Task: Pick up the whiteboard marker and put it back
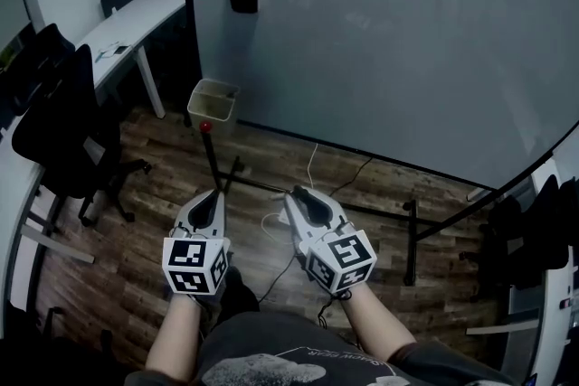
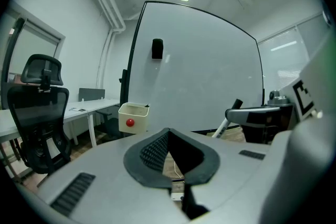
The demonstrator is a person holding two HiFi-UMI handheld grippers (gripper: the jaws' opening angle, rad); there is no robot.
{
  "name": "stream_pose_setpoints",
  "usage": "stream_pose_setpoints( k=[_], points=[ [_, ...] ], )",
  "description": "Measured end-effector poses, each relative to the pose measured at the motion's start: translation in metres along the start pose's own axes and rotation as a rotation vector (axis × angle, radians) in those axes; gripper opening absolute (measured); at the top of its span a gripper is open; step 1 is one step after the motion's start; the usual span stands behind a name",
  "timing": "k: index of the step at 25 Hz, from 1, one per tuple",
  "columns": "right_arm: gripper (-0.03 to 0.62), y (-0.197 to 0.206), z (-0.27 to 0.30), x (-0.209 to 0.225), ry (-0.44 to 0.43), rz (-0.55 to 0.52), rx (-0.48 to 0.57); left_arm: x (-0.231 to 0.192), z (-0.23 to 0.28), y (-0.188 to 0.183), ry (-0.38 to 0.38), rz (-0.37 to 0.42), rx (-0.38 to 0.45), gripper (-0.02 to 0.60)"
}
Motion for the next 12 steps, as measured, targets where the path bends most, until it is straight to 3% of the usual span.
stream_pose_setpoints(
  k=[12],
  points=[
    [0.081, -0.032, 0.099, 0.016, -0.007, 0.001, 0.046, -0.071, 0.066, -0.033, 0.001, 0.011, 0.014, 0.012]
  ],
)
Point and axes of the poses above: the fingertips, and each gripper's own axes: z forward along the fingers, x to its right, y out of its underside, the point moved 10 cm from there along -z, backward along the fingers, and after that the axes turned 5 degrees about y, right-handed, at the moved point
